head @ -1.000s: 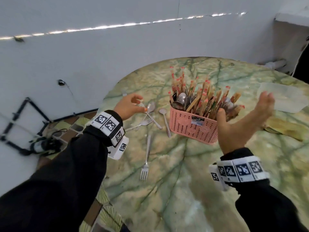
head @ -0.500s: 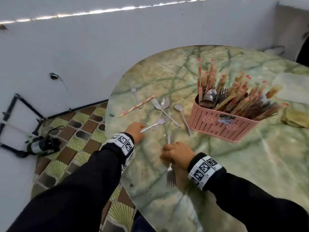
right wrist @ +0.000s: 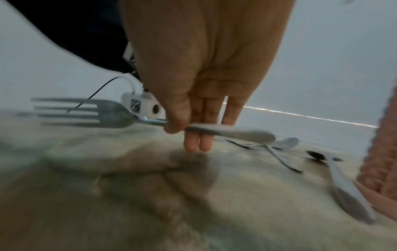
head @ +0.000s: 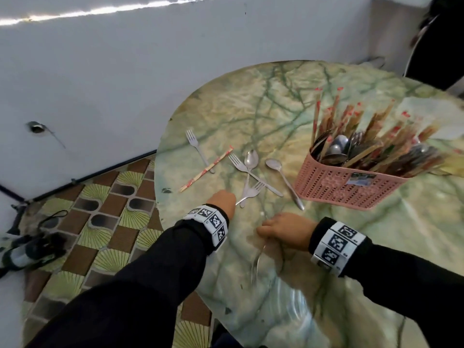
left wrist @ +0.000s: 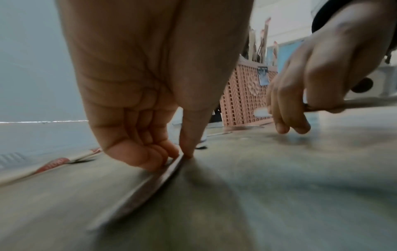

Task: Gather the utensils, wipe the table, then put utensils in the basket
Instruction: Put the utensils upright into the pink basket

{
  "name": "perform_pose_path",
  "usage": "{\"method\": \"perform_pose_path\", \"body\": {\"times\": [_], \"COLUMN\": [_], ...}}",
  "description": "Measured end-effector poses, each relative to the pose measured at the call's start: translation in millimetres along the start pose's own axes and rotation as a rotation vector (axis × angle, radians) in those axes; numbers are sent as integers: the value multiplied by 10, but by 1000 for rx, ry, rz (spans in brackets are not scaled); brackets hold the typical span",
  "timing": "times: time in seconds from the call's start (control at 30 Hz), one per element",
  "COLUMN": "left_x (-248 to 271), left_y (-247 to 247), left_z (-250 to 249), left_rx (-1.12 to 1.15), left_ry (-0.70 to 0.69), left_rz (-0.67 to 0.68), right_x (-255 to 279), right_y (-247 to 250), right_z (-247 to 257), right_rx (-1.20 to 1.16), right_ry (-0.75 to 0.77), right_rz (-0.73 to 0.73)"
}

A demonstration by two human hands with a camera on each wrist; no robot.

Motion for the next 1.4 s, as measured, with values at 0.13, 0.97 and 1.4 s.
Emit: {"method": "perform_pose_path", "body": {"times": [0.13, 0.97, 1.4], "left_x": [21, -171, -163], "left_y": [27, 279, -50], "left_z": [77, 387, 1699], "left_rx": [84, 741, 441], "left_ry": [-34, -66, 229], "left_rz": [69, -81, 67], "right_x": [90, -758, -1211], "right_y": [226, 338, 496], "right_z": [-145, -608, -380], "right_rx": [-604, -912, -734], "right_ry": [-314, -1152, -1135], "right_rz": [-295, -304, -241]}}
Point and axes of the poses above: each hand's wrist, its own x-axis away from the middle knuckle, its own y-axis out of the back of the hand, z = x × y, the point moved 2 cm from there along -x, towards the middle knuckle, and after that the axes turned 4 degrees about -x, right-handed, at the moved point
